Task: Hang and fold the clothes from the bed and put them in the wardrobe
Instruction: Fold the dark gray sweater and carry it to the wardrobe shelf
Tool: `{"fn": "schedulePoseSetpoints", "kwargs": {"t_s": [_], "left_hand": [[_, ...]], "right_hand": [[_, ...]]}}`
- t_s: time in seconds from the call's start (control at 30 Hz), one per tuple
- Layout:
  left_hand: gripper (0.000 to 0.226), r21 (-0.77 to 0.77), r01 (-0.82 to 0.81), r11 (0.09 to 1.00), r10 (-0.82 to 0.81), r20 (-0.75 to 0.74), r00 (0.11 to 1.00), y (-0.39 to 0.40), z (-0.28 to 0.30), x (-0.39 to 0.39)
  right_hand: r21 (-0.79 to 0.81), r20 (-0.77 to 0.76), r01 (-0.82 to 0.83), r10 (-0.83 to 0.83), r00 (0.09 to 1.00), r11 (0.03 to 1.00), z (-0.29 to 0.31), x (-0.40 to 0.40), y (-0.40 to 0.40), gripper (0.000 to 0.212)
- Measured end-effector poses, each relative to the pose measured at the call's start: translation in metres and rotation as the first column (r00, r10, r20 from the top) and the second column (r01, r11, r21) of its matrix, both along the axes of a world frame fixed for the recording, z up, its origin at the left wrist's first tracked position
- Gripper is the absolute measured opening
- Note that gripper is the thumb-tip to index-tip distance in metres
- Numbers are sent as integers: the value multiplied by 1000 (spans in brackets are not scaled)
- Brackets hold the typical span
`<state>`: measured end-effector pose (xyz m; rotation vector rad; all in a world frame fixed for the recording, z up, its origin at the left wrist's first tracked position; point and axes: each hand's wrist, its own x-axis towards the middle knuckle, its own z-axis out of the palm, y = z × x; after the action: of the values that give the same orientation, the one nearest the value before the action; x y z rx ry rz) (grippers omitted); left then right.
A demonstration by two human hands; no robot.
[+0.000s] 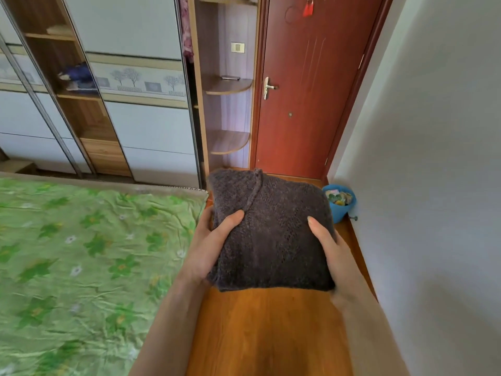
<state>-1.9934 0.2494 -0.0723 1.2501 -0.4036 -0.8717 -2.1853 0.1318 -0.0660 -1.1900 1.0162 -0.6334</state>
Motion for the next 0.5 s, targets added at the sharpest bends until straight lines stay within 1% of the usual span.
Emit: {"fn": "schedulePoseSetpoints", "kwargs": {"t_s": [0.1, 0.2, 0.27, 0.33, 0.43, 0.47, 0.5], "left_hand": [[67, 2, 2, 1000, -2, -3, 1000, -38, -5, 25], [71, 22, 1, 1000, -1, -17, 1000, -77, -11, 53], [70, 38, -4, 999, 5, -25, 1000, -104, -15, 74], [59, 47, -34, 998, 35, -23, 999, -135, -16, 97], [39, 72, -76, 994, 76, 7, 997, -188, -16, 133], [35, 79, -91, 993, 90, 16, 996, -206, -14, 146], [35, 82, -108, 991, 106, 27, 994, -226, -11, 160]], "right_hand": [[-32, -25, 10, -11, 1000, 999, -8, 26, -39, 115], [-23, -21, 24, -25, 999, 999, -15, 57, -78, 112], [-47, -30, 22, -23, 999, 999, -21, 81, -108, 104], [-76, -5, 27, -28, 1000, 997, -27, 108, -144, 94], [-97, 13, 11, -10, 1000, 995, -35, 151, -205, 71], [-89, 29, -5, 7, 1000, 996, -34, 166, -226, 67], [-84, 51, -22, 26, 998, 996, -33, 181, -248, 67]]}}
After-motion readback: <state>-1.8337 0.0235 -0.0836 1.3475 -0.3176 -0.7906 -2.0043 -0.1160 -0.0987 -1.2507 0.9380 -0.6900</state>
